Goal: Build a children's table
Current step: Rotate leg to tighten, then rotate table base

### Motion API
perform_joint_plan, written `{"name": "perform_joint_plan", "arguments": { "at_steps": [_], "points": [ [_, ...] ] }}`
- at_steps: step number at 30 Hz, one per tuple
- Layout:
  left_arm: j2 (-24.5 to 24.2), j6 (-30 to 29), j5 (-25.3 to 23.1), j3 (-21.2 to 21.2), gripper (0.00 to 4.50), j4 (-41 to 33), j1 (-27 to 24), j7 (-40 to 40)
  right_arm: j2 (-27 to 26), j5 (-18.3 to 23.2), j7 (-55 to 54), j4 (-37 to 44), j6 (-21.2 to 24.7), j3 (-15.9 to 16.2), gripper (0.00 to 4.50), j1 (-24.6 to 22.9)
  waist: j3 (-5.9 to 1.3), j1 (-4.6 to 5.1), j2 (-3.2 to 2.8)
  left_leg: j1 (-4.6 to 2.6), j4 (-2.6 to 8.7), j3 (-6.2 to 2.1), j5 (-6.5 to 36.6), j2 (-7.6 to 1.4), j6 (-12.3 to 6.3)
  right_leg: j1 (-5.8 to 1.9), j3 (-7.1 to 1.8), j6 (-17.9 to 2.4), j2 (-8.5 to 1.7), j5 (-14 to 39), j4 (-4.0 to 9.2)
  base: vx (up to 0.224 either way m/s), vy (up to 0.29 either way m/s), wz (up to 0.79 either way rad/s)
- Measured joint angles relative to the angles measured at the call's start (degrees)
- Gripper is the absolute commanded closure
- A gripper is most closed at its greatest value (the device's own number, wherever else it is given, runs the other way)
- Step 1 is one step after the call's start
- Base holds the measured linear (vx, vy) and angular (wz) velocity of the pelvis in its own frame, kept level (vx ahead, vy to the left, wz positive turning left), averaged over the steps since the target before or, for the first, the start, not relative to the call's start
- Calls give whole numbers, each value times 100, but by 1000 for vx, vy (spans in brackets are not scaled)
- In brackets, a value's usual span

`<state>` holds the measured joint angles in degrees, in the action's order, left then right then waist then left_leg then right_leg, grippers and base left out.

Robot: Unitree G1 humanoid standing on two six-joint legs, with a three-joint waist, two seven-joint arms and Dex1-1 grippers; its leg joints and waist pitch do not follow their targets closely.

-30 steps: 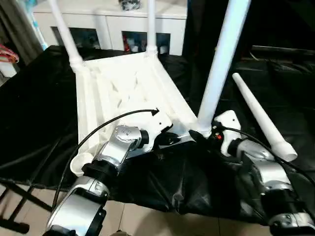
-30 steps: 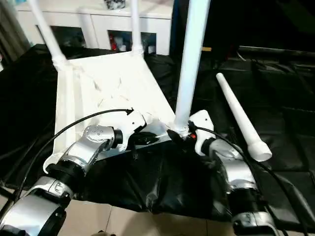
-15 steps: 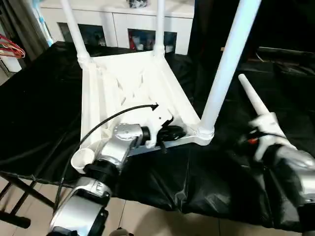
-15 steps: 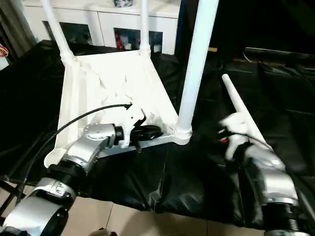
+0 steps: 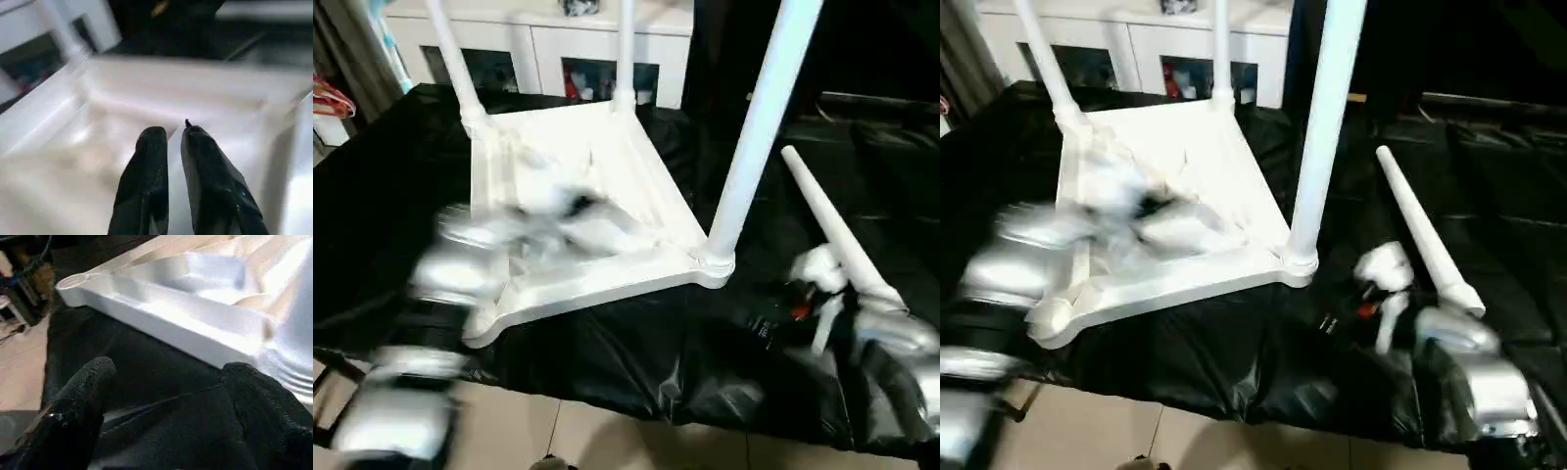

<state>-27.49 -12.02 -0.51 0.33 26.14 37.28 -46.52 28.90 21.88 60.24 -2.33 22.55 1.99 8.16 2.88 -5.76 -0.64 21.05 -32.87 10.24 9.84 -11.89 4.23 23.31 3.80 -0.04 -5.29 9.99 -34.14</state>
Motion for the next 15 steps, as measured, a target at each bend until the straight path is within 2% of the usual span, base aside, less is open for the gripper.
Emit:
{"name": "perform_joint_plan", "arguments": {
  "at_steps": [4, 7, 10, 15],
  "points": [
    [-452, -405, -325, 39, 378, 6, -157, 200, -149, -199, -128, -112, 61, 241, 53, 194, 5, -13, 15, 5, -2, -7, -1, 1, 3, 0, 2, 0, 0, 0, -2, 0, 0, 0],
    [-744, -606, -502, -48, 378, 6, -274, 255, -437, -530, -537, -589, 34, 447, 53, 588, 2, -4, 22, 1, -4, -7, -2, 1, 5, -1, 1, -1, 0, 0, -6, 0, 0, 0],
    [-807, -759, -667, -271, 378, 3, -445, 210, -666, -807, -968, -1126, -87, 534, 53, 847, 3, -19, 23, 7, -9, -9, -3, 2, 7, -1, 1, -1, 0, 0, -11, 0, 0, 0],
    [-764, -779, -723, -623, 378, -41, -800, -80, -940, -984, -1526, -1644, -277, 515, 53, 1143, 11, -4, 44, 4, -22, -13, -8, 0, 16, 1, -1, -2, 0, -1, -32, 0, 0, 0]
  ]
}}
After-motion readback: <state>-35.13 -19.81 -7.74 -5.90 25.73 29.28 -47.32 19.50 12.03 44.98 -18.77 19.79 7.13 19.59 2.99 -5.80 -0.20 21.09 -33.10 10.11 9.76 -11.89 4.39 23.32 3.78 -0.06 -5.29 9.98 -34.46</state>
